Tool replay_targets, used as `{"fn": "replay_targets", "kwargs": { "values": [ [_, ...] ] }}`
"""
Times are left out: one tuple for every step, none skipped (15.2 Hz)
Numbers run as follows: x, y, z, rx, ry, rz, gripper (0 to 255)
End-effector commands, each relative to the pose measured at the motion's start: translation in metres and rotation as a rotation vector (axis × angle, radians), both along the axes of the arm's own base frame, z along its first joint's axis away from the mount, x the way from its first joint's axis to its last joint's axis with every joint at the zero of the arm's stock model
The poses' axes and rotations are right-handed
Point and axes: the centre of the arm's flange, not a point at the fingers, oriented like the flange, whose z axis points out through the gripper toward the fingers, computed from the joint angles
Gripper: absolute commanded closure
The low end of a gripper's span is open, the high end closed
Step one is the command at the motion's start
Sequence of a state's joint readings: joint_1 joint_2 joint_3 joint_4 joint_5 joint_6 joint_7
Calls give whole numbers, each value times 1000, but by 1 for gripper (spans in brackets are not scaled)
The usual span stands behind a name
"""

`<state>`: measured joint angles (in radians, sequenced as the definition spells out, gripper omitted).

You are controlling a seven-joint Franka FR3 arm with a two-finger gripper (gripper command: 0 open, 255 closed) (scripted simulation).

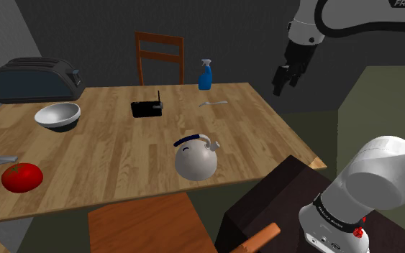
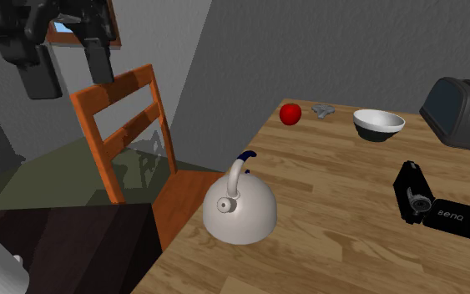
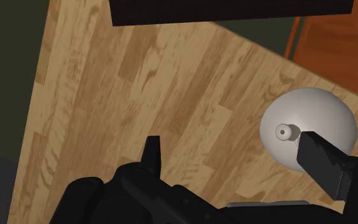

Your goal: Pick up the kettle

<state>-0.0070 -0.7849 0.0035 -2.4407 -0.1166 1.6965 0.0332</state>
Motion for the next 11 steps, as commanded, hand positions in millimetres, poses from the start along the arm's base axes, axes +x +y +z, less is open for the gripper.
{"fn": "replay_targets", "kwargs": {
  "values": [
    [0,0,0,0,0,0,0],
    [11,3,-8,-1,12,41,0],
    [23,6,-16,-2,25,83,0],
    [33,10,-24,-4,37,124,0],
    [44,15,-32,-5,50,165,0],
    [55,19,-40,-6,62,206,0],
    [65,25,-48,-7,75,248,0],
    [74,30,-57,-9,87,289,0],
    [84,36,-66,-10,100,330,0],
    [93,42,-74,-11,112,372,0],
    [101,49,-83,-12,125,413,0]
  ]
}}
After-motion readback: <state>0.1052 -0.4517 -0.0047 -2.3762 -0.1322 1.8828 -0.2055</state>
